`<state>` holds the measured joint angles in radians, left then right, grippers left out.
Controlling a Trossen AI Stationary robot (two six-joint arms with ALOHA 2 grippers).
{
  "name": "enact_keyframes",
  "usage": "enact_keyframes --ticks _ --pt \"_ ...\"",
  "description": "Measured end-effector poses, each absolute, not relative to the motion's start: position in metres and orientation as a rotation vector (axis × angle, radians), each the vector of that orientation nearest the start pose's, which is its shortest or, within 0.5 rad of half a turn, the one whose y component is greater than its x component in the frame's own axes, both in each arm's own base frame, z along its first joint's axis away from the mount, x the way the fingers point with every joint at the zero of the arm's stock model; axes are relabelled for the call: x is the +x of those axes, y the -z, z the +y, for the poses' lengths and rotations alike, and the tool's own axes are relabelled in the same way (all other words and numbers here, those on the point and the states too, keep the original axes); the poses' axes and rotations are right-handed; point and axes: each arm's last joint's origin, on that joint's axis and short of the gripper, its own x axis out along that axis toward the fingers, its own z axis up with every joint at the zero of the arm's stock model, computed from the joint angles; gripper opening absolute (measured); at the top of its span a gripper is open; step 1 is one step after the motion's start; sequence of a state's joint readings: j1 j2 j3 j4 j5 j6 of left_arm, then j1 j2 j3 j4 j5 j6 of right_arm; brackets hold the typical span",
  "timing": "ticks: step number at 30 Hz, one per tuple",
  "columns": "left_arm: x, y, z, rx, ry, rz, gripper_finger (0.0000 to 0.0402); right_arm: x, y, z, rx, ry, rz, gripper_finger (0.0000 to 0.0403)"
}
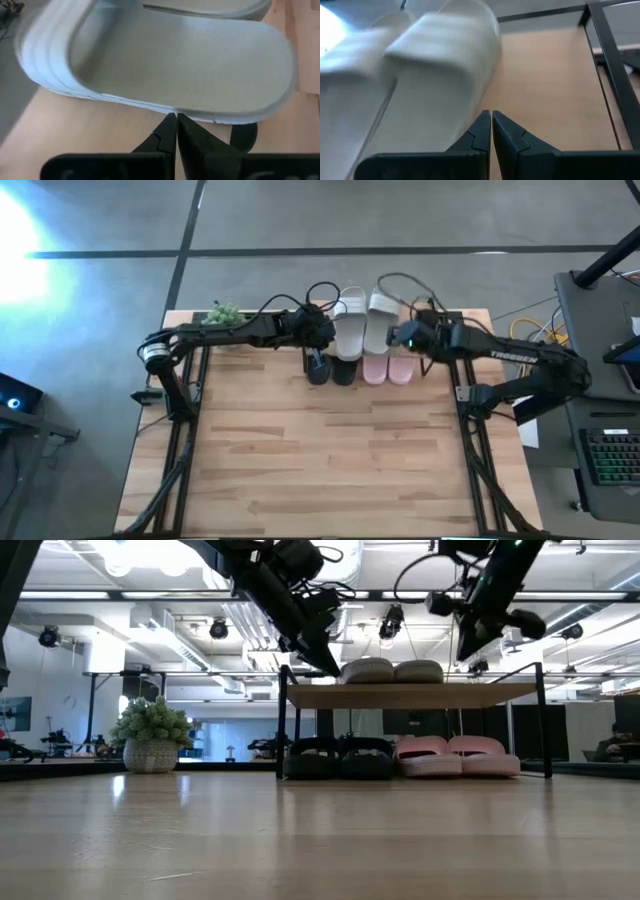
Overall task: Pick and place slides into the shelf
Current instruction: Adjust the gray slippers on the shelf
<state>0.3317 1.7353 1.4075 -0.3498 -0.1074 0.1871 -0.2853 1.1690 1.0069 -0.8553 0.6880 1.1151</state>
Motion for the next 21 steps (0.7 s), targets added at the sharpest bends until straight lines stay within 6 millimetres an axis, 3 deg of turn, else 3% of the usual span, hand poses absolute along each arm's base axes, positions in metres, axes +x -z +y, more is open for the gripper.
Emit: enact_keyframes --ticks 9,21 --pt "0.361 -0.28 0.134 0.162 -0.422 0.772 0.0 0.191 -0.286 -0.142 0.76 1.347 0.448 0.0011" --pt "0.353 -0.28 0.155 0.157 -0.473 0.777 0.0 0.205 -0.258 -0.176 0.747 1.323 0.553 0.0011"
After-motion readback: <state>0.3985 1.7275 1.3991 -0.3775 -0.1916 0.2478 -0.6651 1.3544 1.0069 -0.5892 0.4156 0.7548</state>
